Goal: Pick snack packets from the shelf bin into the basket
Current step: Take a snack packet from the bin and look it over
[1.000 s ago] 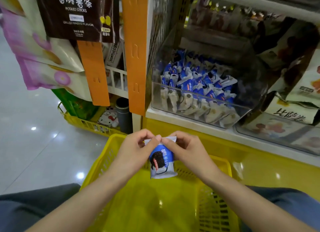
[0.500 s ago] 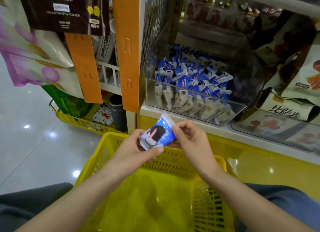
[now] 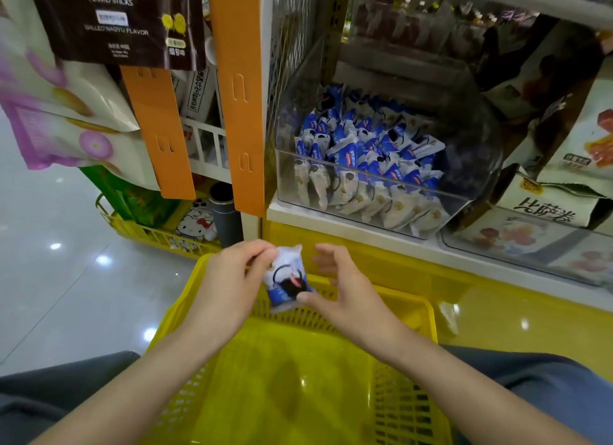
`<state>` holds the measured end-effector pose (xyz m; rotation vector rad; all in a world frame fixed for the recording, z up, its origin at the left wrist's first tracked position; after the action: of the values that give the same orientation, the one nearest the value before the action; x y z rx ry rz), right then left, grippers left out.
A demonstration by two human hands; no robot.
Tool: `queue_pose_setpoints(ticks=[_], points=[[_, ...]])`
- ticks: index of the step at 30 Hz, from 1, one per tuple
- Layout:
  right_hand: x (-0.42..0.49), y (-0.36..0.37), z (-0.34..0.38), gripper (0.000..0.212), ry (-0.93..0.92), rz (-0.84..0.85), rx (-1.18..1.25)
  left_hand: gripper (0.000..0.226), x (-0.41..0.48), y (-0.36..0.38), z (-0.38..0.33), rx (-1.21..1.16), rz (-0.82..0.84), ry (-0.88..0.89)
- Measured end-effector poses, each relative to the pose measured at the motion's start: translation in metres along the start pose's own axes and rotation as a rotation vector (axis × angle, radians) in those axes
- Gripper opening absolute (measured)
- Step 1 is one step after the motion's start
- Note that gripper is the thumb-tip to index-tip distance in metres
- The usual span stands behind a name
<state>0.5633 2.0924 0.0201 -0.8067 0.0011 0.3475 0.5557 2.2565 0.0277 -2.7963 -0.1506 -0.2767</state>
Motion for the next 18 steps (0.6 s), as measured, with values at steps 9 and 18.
queue_pose_setpoints(ticks=[9,18], points=[[0.000,-0.002,0.004,0.017,-0.099,-0.136,0.137,0.026,-0.012,0.011,-0.004,0.052,0.142,0.076],[-0.004,-0.012,0.008,0.006,-0.284,-0.368,-0.277,0.009,-0.005,0.014,0.002,-0.237,0.128,-0.172]])
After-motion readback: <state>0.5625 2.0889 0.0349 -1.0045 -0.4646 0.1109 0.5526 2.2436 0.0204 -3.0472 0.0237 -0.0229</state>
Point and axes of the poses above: each hand's wrist, its own x-axis towards the middle knuckle, its own y-axis out of the palm, z = x × y, the point moved 1 cm from there along x, towards the middle knuckle, and after that the axes turned 13 degrees about -x, right-handed, at the moved point
